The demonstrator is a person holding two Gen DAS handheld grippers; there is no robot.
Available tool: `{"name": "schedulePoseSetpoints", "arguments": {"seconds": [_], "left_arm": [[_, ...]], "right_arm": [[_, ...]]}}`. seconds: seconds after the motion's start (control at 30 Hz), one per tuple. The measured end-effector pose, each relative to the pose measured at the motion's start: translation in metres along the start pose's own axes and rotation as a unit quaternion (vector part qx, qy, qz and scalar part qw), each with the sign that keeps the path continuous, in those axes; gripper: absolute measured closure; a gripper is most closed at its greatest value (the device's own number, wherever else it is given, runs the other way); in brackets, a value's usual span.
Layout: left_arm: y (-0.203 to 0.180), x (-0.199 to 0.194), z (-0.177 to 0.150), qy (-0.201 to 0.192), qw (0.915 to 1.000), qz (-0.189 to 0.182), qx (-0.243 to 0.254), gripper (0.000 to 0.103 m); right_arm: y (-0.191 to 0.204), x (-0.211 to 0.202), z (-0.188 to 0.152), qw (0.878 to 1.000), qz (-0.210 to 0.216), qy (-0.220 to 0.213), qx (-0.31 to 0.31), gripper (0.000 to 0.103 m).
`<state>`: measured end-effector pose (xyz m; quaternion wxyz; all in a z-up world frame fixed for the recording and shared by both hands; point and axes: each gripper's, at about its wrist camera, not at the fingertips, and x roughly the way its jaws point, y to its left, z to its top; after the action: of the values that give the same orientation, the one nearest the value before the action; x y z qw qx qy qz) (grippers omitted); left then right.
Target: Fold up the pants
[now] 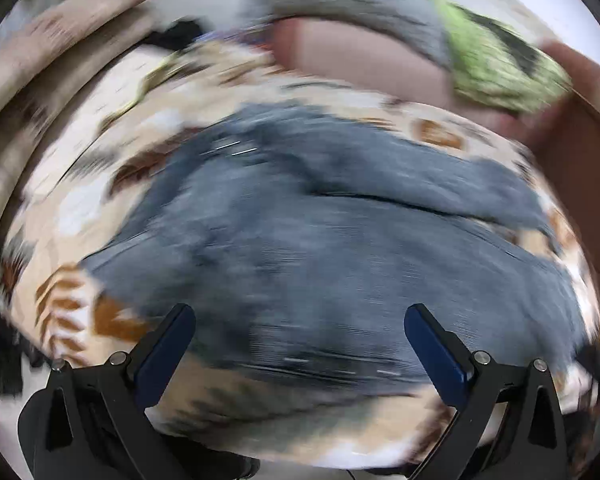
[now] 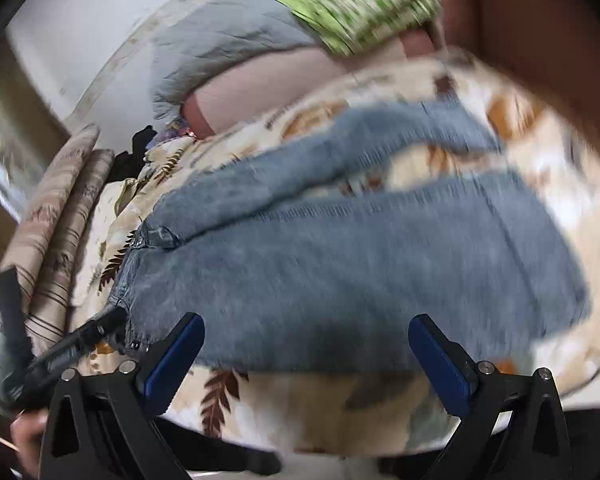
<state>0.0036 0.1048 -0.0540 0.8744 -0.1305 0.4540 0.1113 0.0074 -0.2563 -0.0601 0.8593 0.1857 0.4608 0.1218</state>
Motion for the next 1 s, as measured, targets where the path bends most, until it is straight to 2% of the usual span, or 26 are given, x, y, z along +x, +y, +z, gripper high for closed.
{"name": "schedulePoseSetpoints", "arguments": {"seconds": [0.1,0.17,0.23,0.3,0.37,0.43,0.47,0.5,0.53,0.57,0.6,0.63,0.7,0.77,0.87,0.93,0.97,1.0], "left_arm": [[0.048,0.021,0.006,0.023,0.997,0.04,-0.063,0.0],[0.073,0.033,0.011,0.029,0.9938,0.062,-0.088,0.0],[0.087,0.04,0.016,0.027,0.9917,0.068,-0.106,0.0],[0.094,0.047,0.019,0.031,0.9907,0.053,-0.121,0.001],[0.096,0.05,0.021,0.028,0.9902,0.052,-0.127,0.004],[0.093,0.048,0.024,0.018,0.9909,0.058,-0.12,0.035],[0.094,0.046,0.025,0.015,0.9903,0.069,-0.12,0.046],[0.096,0.046,0.026,0.016,0.989,0.074,-0.127,0.06],[0.101,0.046,0.027,0.017,0.9882,0.071,-0.134,0.07],[0.105,0.046,0.027,0.019,0.9878,0.071,-0.138,0.076],[0.109,0.045,0.028,0.018,0.9879,0.069,-0.138,0.085],[0.112,0.043,0.029,0.016,0.9885,0.066,-0.135,0.09],[0.112,0.035,0.03,0.002,0.9894,0.064,-0.13,0.092],[0.109,0.02,0.029,-0.025,0.989,0.07,-0.128,0.092],[0.101,-0.002,0.016,-0.057,0.9874,0.077,-0.126,0.093],[0.093,-0.001,0.003,-0.05,0.9888,0.096,-0.103,0.093],[0.093,0.005,-0.002,-0.029,0.9896,0.098,-0.101,0.093],[0.095,0.008,-0.005,-0.012,0.9894,0.105,-0.1,0.092]], "right_arm": [[-0.039,0.005,-0.011,0.998,-0.012,0.025,0.058,0.0],[-0.076,-0.001,-0.013,0.991,-0.013,0.026,0.129,0.0],[-0.106,-0.01,-0.01,0.982,-0.01,0.01,0.189,0.0],[-0.138,-0.018,-0.005,0.966,0.005,-0.011,0.257,0.0],[-0.155,-0.019,0.004,0.958,0.017,-0.024,0.285,0.0],[-0.165,-0.02,0.013,0.95,0.022,-0.029,0.311,0.0],[-0.167,-0.02,0.017,0.949,0.02,-0.031,0.314,0.004],[-0.165,-0.022,0.025,0.954,0.001,-0.032,0.299,0.011],[-0.165,-0.021,0.028,0.957,-0.011,-0.029,0.289,0.033],[-0.166,-0.019,0.033,0.959,-0.02,-0.024,0.283,0.063],[-0.168,-0.016,0.04,0.96,-0.025,-0.015,0.278,0.076],[-0.171,-0.015,0.045,0.963,-0.03,-0.011,0.267,0.09],[-0.158,-0.022,0.06,0.973,-0.053,-0.024,0.222,0.091],[-0.138,-0.044,0.075,0.981,-0.081,-0.061,0.166,0.091],[-0.119,-0.061,0.083,0.982,-0.129,-0.095,0.099,0.091],[-0.13,-0.047,0.077,0.98,-0.164,-0.072,0.085,0.088],[-0.145,-0.032,0.073,0.978,-0.176,-0.041,0.101,0.075],[-0.16,-0.021,0.067,0.975,-0.188,-0.014,0.12,0.069]]}}
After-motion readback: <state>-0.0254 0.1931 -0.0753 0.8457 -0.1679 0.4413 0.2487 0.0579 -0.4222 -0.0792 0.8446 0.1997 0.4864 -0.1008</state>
